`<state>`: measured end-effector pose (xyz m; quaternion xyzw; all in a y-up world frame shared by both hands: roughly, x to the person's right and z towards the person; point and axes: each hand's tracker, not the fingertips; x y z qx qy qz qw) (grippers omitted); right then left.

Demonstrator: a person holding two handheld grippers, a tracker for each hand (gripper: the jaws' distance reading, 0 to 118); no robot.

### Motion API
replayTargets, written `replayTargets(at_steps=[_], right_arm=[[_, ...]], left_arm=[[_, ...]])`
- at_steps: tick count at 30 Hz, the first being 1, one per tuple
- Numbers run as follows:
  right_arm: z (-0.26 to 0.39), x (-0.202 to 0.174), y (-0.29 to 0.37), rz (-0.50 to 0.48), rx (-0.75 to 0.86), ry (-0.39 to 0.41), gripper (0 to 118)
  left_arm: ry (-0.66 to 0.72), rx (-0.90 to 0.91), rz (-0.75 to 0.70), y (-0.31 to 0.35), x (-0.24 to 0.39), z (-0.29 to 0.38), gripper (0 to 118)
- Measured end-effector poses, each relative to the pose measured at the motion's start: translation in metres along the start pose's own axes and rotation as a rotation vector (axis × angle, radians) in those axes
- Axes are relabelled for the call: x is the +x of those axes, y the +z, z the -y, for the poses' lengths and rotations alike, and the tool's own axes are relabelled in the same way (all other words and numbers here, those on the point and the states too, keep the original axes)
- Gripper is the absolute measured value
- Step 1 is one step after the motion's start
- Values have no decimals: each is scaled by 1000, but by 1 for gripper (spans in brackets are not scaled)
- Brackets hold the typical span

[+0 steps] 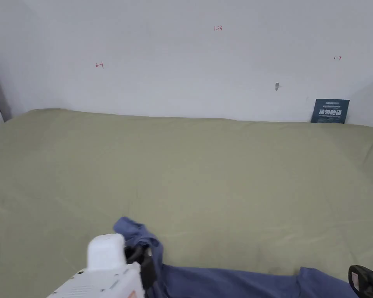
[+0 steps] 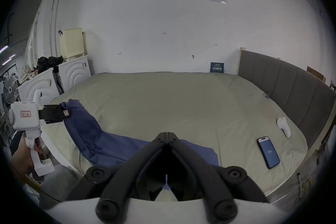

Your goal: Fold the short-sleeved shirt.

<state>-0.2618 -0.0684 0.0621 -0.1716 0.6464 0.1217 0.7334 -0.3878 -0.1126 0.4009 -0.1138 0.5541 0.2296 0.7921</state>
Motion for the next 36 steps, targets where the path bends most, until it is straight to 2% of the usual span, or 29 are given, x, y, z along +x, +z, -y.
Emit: replayTargets(at_steps=[4, 7, 11, 13, 14, 15, 16, 19, 23, 26, 28, 29, 30, 31, 32, 36], right_arm=[[0, 8, 7, 43, 2, -1, 0], [2, 18, 10, 71, 2, -13, 0], [3, 27, 14, 91, 5, -34, 0], [3, 29, 16, 92, 5, -35, 0], [4, 29, 17, 97, 5, -32, 0], [4, 30, 17, 102, 5, -30, 0], [4, 31, 17, 102, 5, -32, 0], [6, 36, 14, 102, 5, -59, 0], [7, 35, 12, 88, -4, -76, 0], [7, 32, 9, 80, -11, -68, 0], [7, 31, 8, 67, -13, -64, 0], [7, 30, 8, 62, -15, -61, 0], [7, 29, 9, 58, -16, -57, 0], [7, 28, 9, 58, -17, -54, 0], [7, 28, 9, 59, -19, -51, 0], [9, 32, 9, 65, -34, -56, 0]], left_arm=[[-255, -46, 108, -6, 65, 10, 13], [-298, -108, 236, -16, 95, 30, 13], [-330, -200, 225, -39, 127, 58, 13], [-312, -248, 226, -50, 130, 68, 17], [-306, -276, 235, -55, 129, 73, 27], [-298, -308, 243, -60, 126, 77, 52], [-277, -346, 263, -64, 124, 81, 70], [-156, -403, 284, -75, 105, 93, 74], [111, -281, 347, -43, 72, 58, 74], [212, -207, 299, -50, 35, 42, 73], [305, -220, 273, -64, 10, 38, 66], [385, -233, 281, -75, -2, 40, 53], [464, -235, 302, -82, -12, 44, 20], [519, -234, 309, -87, -17, 48, 9], [543, -236, 288, -90, -20, 54, 9], [526, -270, 364, -100, -7, 74, 8]])
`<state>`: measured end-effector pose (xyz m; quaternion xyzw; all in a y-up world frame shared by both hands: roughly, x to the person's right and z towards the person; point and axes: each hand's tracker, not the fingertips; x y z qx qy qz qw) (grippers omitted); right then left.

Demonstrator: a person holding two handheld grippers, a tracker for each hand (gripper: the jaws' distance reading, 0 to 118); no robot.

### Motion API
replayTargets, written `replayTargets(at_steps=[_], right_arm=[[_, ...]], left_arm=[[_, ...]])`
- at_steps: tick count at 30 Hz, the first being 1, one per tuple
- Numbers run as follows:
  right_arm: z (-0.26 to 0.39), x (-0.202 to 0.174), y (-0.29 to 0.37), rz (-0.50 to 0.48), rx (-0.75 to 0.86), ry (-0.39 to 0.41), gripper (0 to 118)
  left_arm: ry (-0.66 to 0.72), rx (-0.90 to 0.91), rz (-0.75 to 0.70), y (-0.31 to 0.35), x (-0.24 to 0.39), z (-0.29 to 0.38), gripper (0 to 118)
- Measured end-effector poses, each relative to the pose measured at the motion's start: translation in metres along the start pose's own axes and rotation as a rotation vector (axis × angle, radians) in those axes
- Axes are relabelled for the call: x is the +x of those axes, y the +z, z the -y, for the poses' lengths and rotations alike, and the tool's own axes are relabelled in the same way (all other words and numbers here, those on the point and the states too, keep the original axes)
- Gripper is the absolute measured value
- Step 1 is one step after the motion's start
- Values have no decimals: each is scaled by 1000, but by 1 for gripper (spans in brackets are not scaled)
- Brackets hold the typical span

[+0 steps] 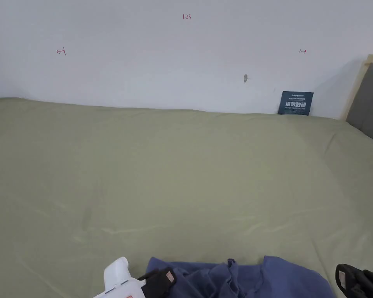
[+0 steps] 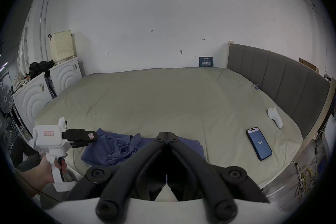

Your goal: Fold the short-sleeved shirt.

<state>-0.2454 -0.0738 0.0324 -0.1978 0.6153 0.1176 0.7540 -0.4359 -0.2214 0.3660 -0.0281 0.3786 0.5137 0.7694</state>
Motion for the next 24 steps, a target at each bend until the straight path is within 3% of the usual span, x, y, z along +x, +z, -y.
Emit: replayTargets(at_steps=[10, 24], right_arm=[[-1, -5, 9, -3, -15, 30, 0], [1, -22, 4, -38, -47, 64, 0]], left_arm=[[-132, -180, 28, -43, 44, 68, 8], [-36, -166, 64, -22, 46, 88, 8]])
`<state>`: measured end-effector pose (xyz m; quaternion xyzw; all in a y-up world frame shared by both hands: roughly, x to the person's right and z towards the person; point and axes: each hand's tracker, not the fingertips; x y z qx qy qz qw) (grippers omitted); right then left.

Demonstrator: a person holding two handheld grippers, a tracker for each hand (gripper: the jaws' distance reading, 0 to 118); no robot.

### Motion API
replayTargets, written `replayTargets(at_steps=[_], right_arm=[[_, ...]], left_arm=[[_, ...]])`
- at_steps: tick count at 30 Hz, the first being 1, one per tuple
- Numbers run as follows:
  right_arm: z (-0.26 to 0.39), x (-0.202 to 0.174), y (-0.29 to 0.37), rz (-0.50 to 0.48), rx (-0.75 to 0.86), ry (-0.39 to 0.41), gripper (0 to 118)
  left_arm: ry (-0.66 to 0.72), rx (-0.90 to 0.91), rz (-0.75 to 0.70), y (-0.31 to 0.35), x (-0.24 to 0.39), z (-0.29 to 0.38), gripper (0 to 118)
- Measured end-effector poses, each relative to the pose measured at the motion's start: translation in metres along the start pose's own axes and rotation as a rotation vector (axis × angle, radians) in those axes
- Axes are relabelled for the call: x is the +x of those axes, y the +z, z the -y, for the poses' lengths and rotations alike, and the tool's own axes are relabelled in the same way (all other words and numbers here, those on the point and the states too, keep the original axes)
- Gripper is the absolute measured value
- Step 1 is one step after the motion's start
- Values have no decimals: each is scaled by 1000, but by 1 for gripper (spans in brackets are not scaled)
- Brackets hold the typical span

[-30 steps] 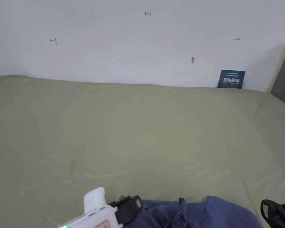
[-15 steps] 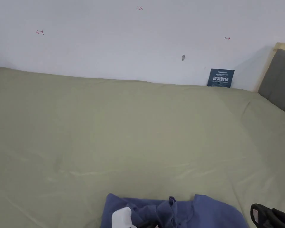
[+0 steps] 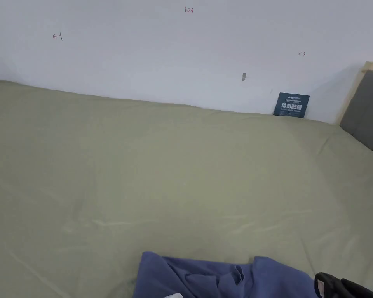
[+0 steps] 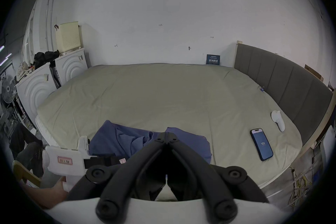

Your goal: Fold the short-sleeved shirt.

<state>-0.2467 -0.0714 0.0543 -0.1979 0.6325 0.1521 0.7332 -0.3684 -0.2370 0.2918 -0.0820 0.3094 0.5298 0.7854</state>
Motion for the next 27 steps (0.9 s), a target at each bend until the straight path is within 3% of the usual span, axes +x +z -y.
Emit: replayTargets(at_steps=[3, 4, 6, 7, 12, 18, 22, 23, 24, 25, 27], right_arm=[[0, 0, 1, -8, 2, 7, 0], [0, 1, 2, -6, 4, 10, 0], [-2, 2, 1, 2, 7, 14, 0], [-2, 4, 1, 3, 9, 13, 0], [-6, 5, -4, -9, 30, -10, 0], [-8, 1, -6, -31, 33, 1, 0], [-9, 1, -3, -33, 36, 4, 0], [-9, 1, -1, -32, 37, 5, 0], [-9, 1, -1, -30, 37, 5, 0], [-8, 2, 0, -29, 37, 5, 0], [-8, 2, 1, -25, 37, 0, 0]], left_arm=[[62, 25, 24, 23, -6, -28, 15], [56, 56, 57, 37, -9, -39, 27], [7, 124, 56, 68, -18, -66, 74], [5, 114, 24, 79, -24, -78, 81], [173, 102, -114, 110, -73, -116, 81], [193, -107, -70, 76, -93, -106, 81], [228, -133, 19, 59, -94, -106, 79], [243, -124, -7, 58, -94, -107, 75], [255, -104, -25, 59, -95, -107, 54], [257, -87, -57, 61, -93, -105, 18], [286, -53, -44, 66, -97, -100, 14]])
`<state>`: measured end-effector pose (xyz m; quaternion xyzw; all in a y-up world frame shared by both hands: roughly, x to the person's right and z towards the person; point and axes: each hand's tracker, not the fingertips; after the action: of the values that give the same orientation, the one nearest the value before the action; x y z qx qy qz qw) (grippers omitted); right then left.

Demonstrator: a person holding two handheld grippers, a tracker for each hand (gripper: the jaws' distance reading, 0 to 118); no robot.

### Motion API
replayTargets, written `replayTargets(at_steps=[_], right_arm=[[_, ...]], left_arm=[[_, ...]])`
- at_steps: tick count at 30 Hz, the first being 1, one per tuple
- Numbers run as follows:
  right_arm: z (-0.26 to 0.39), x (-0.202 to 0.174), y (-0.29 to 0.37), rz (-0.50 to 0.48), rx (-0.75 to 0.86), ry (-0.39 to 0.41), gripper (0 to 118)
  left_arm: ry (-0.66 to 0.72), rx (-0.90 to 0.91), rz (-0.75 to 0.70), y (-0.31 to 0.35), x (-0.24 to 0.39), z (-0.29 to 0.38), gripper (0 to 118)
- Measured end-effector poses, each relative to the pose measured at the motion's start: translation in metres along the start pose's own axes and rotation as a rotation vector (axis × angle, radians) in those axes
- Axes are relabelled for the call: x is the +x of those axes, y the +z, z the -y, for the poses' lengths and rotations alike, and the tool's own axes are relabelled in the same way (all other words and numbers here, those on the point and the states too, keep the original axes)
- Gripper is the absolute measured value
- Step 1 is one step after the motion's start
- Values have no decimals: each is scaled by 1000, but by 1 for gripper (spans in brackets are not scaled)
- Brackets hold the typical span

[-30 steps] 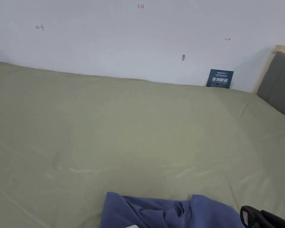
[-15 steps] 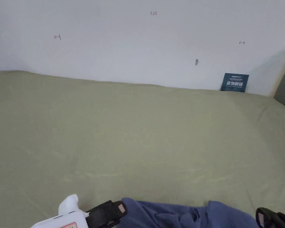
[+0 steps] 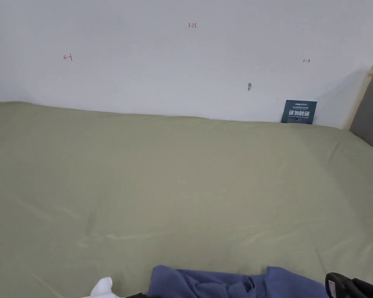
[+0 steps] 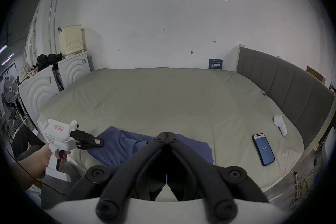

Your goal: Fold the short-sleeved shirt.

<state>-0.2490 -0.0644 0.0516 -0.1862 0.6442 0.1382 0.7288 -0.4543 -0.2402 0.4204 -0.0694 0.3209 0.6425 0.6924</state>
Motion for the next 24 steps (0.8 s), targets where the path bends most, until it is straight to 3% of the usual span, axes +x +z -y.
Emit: replayTargets(at_steps=[2, 8, 14, 19, 24], right_arm=[[1, 1, 0, 3, -4, -3, 0], [0, 5, -1, 22, -18, 11, 0], [1, 8, -9, 27, -21, -9, 0], [-1, -1, -16, 4, -25, -3, 0], [-1, -9, -14, -19, -34, 13, 0]], left_arm=[[12, 43, 46, 8, 3, 4, 14], [-106, 256, -5, 64, 35, -12, 14], [-300, 495, -189, 151, 67, -36, 14], [-521, 488, -411, 156, 96, -26, 14], [-629, 374, -455, 98, 114, -11, 14]])
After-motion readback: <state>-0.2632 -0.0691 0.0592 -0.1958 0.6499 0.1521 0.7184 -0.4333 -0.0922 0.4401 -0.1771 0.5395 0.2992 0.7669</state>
